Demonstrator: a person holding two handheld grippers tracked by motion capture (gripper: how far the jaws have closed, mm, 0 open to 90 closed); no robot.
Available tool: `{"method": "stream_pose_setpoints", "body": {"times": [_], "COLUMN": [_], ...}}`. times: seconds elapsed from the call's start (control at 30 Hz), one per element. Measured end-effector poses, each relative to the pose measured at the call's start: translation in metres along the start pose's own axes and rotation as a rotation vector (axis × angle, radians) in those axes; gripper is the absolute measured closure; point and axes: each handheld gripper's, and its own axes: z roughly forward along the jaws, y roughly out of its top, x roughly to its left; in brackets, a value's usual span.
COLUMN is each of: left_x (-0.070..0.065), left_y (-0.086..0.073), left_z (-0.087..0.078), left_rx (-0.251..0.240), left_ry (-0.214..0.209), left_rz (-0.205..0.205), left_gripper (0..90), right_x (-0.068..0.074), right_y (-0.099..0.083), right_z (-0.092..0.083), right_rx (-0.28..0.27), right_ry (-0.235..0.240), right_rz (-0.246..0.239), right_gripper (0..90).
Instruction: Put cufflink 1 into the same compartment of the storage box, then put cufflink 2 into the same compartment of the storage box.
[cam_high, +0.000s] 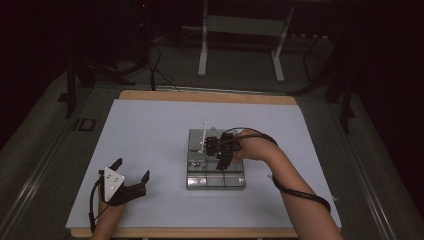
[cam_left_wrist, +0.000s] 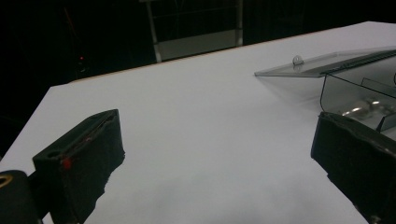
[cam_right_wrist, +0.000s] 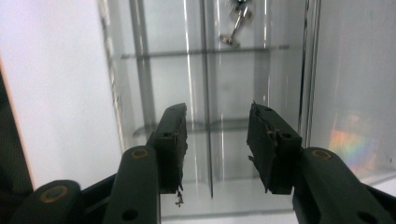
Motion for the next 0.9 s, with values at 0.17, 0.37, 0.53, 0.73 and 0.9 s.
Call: {"method": "stream_pose_setpoints", "body": {"times": [0.17, 0.37, 0.53, 0.73, 0.9], "left_x": [0.0, 0.0, 0.0, 0.0, 0.0], "left_y": [0.0, 0.0, 0.0, 0.0, 0.0], "left_z": [0.0, 0.0, 0.0, 0.0, 0.0], "left_rx": [0.0, 0.002, 0.002, 0.002, 0.003], "left_ry": [0.002, 0.001, 0.002, 0.003, 0.003], "left_rz": [0.0, -0.001, 0.001, 0.004, 0.004], "left_gripper": [3.5, 3.5, 3.5, 3.5, 3.5], "right_x": [0.006, 0.012, 0.016, 0.02, 0.023], "right_y": [-0.022, -0.055, -0.076, -0.102, -0.121], "right_z": [-0.005, -0.008, -0.01, -0.01, -0.008], "right_rx": [0.025, 0.001, 0.014, 0.028, 0.017], "right_ry": [-0.001, 0.002, -0.009, -0.019, -0.054], "right_rz": [0.006, 0.033, 0.046, 0.07, 0.094], "right_gripper": [56.7, 57.2, 57.6, 58.3, 59.6]}}
